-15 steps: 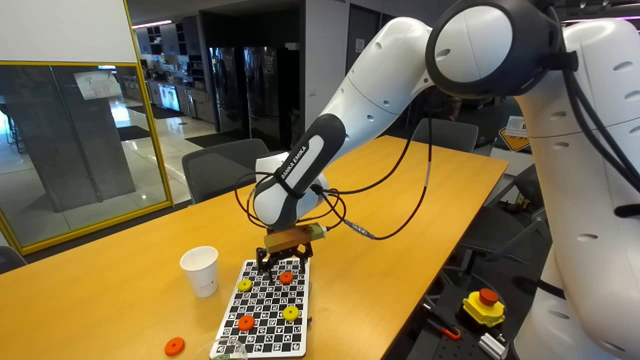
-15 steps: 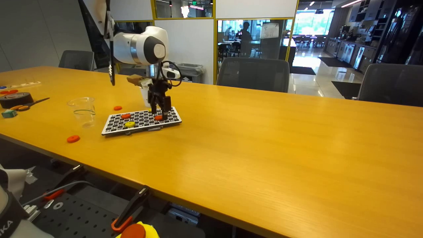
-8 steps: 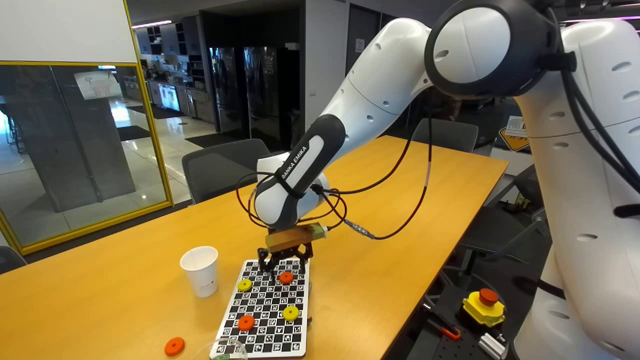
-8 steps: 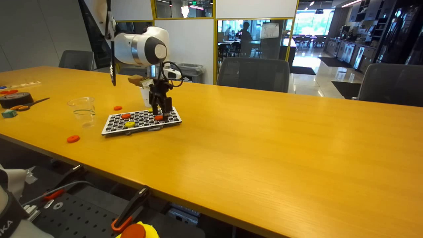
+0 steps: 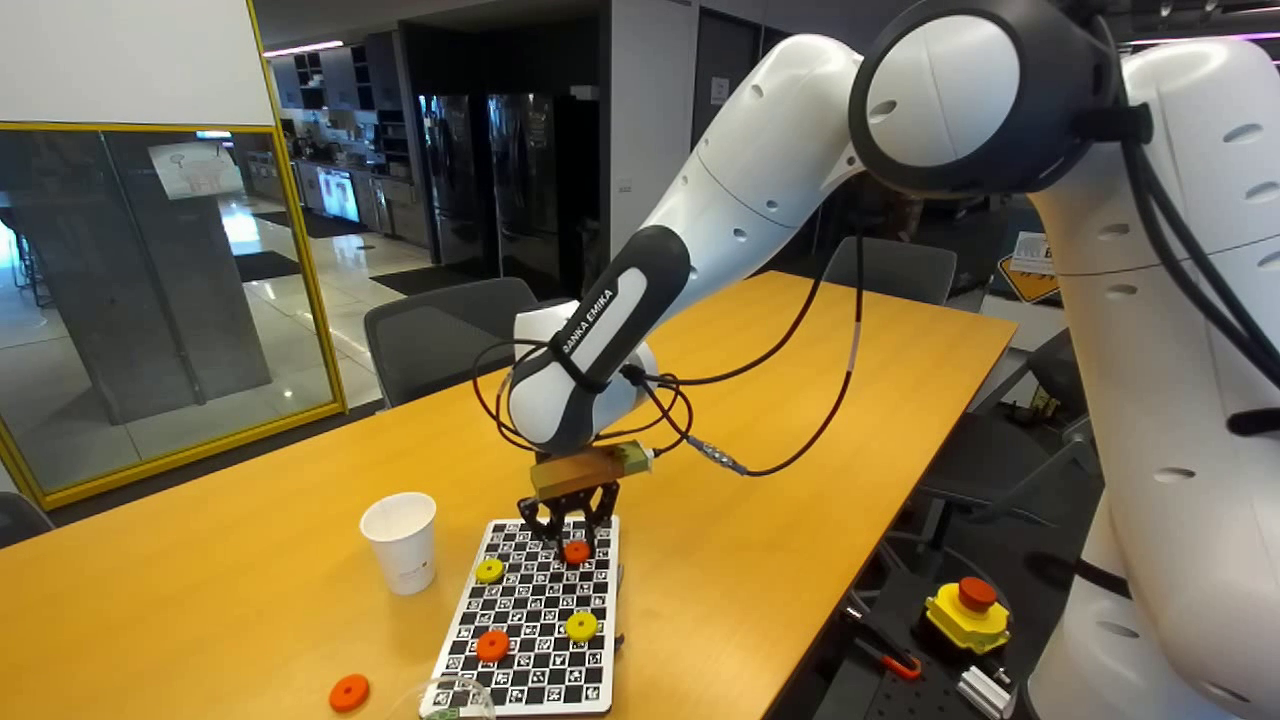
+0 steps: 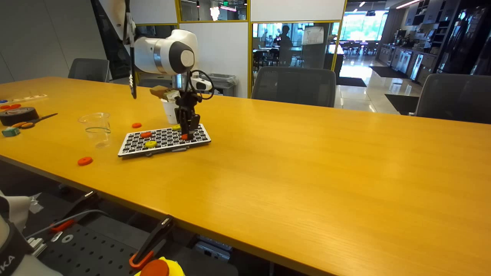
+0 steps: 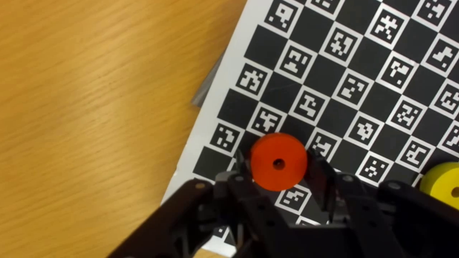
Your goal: Put the yellow rings in the clear cup and the orange rings in the white cups
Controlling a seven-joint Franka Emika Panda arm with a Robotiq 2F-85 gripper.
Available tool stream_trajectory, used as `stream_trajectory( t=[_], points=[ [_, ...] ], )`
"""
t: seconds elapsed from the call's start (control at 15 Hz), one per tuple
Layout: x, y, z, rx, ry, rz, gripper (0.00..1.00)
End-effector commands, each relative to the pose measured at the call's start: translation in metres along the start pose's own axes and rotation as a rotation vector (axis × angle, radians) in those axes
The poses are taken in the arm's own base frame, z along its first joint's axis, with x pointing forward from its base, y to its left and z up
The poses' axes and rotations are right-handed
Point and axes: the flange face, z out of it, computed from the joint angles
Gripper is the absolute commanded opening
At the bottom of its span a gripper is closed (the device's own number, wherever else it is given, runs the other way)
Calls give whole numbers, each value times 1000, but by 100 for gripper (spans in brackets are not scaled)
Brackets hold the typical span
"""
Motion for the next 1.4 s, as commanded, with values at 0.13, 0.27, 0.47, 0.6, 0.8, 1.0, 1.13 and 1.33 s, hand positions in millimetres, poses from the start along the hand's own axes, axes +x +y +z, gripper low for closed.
stream_trajectory(
  t=[0.13, 0.27, 0.47, 0.6, 0.8, 1.0, 1.13, 1.33],
  points=[
    [8, -7, -16, 25, 4, -9, 25],
    [12, -13, -35, 25, 29, -15, 25],
    [19, -30, -66, 30, 70, -35, 25],
    [24, -47, -88, 30, 91, -59, 25],
    [28, -78, -120, 34, 104, -115, 25],
    [26, -108, -143, 44, 112, -175, 25],
    [24, -126, -152, 49, 113, -212, 25],
    [29, -148, -155, 57, 113, -263, 25]
  ],
)
